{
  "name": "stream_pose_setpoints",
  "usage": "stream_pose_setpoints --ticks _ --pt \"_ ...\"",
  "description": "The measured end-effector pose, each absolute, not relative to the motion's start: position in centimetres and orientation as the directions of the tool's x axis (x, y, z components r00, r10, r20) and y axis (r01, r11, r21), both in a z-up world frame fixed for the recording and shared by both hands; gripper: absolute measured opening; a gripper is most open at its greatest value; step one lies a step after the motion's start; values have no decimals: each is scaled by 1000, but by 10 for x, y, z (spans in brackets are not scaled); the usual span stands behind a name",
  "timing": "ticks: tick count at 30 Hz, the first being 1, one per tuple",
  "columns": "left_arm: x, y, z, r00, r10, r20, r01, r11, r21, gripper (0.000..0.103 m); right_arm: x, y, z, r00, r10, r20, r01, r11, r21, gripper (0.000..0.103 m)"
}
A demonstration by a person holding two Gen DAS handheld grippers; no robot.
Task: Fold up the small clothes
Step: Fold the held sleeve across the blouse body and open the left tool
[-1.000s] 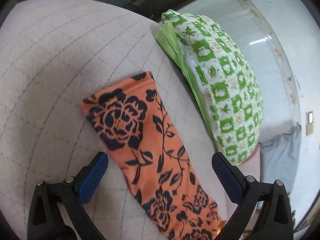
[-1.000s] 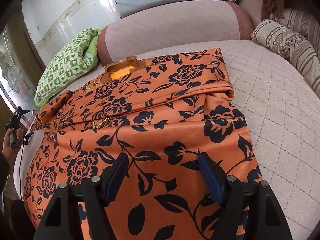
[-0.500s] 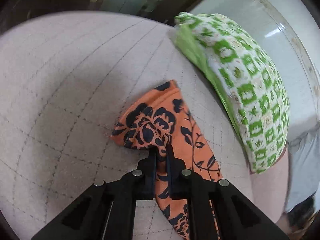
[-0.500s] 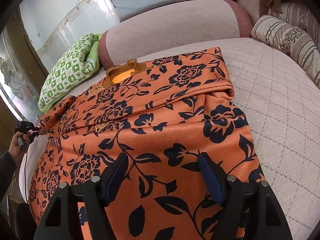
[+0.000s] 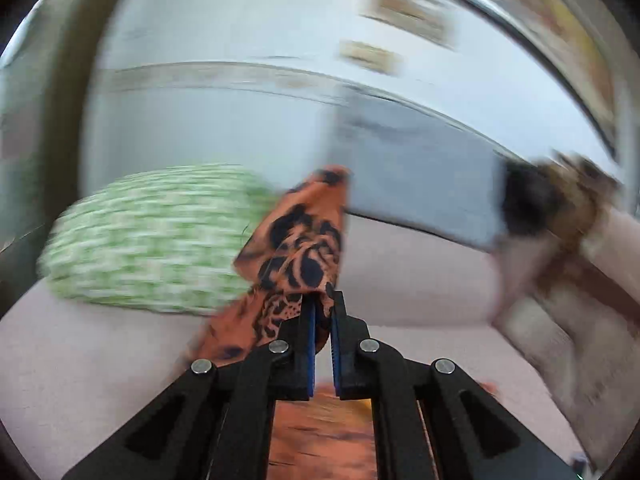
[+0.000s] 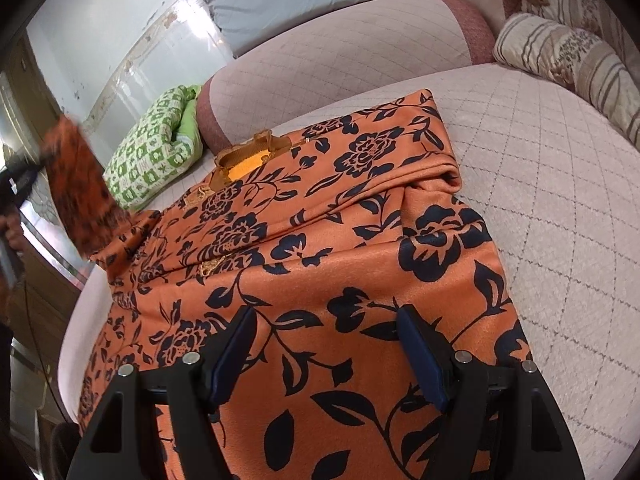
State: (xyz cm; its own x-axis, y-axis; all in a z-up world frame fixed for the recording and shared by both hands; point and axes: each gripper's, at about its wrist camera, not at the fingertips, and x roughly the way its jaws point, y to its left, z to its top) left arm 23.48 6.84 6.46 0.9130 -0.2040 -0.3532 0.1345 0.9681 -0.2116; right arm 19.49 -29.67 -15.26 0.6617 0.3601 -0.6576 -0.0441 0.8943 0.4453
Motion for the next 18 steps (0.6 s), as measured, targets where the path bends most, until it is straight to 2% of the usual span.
stream_pose_setpoints --ticks 1,2,3,4,7,9,12,15,18 --pt "232 40 58 897 -247 -366 178 961 -211 9 195 -298 -153 661 366 -655 -41 889 456 75" --pt "234 10 45 861 -305 -407 234 948 -216 16 195 -300 -153 660 371 -653 -38 885 465 75" --pt "238 -14 29 812 -350 -467 281 936 -212 44 195 -301 -153 660 377 -650 -35 880 475 75" --pt "242 -33 10 766 -368 -527 299 930 -215 66 194 -302 -153 660 381 -648 -33 876 482 75" --pt "239 -52 -44 651 -386 -653 306 921 -240 68 191 -308 -151 664 394 -635 -20 859 511 75" --pt "228 -35 -59 653 -351 -672 261 936 -235 68 189 -314 -148 675 393 -624 -3 848 530 76" --pt "224 17 -68 678 -245 -693 147 969 -198 69 184 -320 -139 692 408 -595 -8 829 560 76" --pt "231 81 -89 646 -70 -760 -17 994 -106 69 185 -323 -125 698 438 -567 -15 801 599 76" --pt "229 126 -112 599 -32 -800 -98 989 -113 69 200 -321 -111 679 505 -532 -38 749 662 76"
